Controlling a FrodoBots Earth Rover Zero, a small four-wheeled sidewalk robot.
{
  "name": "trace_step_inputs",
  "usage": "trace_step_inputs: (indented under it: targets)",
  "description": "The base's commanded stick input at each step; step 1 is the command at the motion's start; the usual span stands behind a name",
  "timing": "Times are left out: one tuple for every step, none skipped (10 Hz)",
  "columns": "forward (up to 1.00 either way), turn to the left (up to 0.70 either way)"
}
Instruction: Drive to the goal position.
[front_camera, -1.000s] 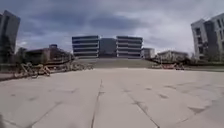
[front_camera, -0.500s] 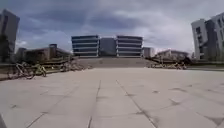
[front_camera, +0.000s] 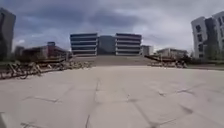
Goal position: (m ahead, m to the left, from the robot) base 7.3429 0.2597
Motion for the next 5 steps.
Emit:
trace_step_inputs:
  targets:
    - [0.7, 0.0]
    - [0.7, 0.0]
    - [0.7, 0.0]
    - [0.7, 0.0]
    - [0.7, 0.0]
